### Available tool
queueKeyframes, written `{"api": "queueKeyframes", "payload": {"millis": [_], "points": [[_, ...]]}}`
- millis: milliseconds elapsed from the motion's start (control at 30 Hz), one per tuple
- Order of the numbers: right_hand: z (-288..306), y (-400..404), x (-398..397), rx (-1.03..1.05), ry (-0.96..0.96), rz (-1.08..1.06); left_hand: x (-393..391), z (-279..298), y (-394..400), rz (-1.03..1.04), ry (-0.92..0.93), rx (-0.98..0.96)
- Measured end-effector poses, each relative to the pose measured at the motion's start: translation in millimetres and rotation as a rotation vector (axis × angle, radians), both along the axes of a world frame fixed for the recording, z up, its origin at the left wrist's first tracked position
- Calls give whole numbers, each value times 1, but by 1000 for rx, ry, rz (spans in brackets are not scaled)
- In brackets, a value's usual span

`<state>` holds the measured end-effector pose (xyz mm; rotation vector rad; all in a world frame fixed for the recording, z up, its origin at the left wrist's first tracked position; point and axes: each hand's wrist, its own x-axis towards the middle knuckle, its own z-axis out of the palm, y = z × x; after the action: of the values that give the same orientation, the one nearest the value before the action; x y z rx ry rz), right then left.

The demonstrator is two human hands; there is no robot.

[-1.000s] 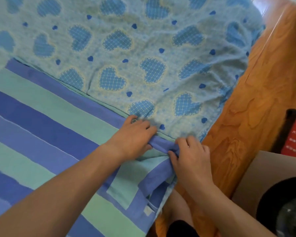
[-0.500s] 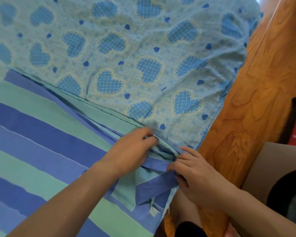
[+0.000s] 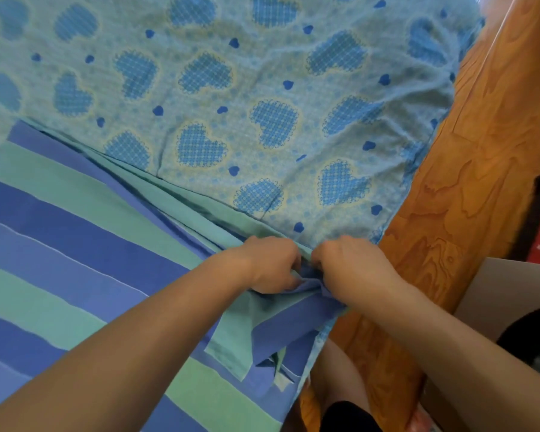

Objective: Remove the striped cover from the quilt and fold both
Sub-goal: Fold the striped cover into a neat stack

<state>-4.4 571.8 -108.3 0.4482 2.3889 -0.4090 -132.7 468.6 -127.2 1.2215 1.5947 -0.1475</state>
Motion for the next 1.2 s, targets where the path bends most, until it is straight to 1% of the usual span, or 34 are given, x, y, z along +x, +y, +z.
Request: {"api": "queueKeyframes", "payload": {"millis": [67, 100, 167, 233, 300, 367, 467, 533, 600, 667, 733, 800, 833, 900, 933, 1000, 1033, 1100, 1133, 1200], "points": [[-5, 11, -9, -183, 26, -54, -6, 1, -4, 84, -57, 52], [-6, 17, -14, -309, -10, -78, -10, 2, -9, 157, -72, 99], [-6, 24, -20, -542, -163, -62, -15, 0, -19, 329, -123, 200], [-5, 28, -20, -638, -300, 19, -13, 0, -26, 378, -123, 295], [-4, 31, -18, -633, -344, 43, -6, -4, -25, 364, -43, 369], [0, 34, -18, -630, -405, -22, 0, -10, -20, 385, 41, 407], [-1, 34, -19, -543, -507, -116, 7, -21, -10, 336, 153, 373], [-9, 30, -20, -461, -517, -223, 11, -27, -3, 319, 216, 350], [-14, 25, -23, -455, -516, -374, 15, -29, 0, 332, 275, 369], [-16, 25, -22, -454, -520, -485, 23, -26, -5, 390, 345, 454], [-14, 29, -20, -463, -545, -534, 32, -17, -17, 530, 378, 585], [-13, 32, -19, -461, -613, -493, 40, -6, -37, 664, 325, 695], [-10, 31, -19, -480, -648, -480, 44, -2, -48, 708, 254, 708], [-6, 27, -20, -553, -689, -533, 55, 7, -70, 720, 130, 630], [-5, 25, -20, -584, -691, -584, 62, 11, -80, 659, 133, 583], [-6, 23, -19, -587, -680, -672, 77, 11, -96, 471, 254, 466], [-8, 22, -19, -557, -670, -680, 83, 10, -101, 403, 340, 398], [-12, 20, -19, -464, -646, -626, 89, 13, -105, 355, 448, 269], [-13, 18, -19, -419, -635, -591, 89, 17, -104, 360, 478, 271], [-18, 16, -17, -339, -612, -552, 90, 27, -98, 355, 493, 381]]}}
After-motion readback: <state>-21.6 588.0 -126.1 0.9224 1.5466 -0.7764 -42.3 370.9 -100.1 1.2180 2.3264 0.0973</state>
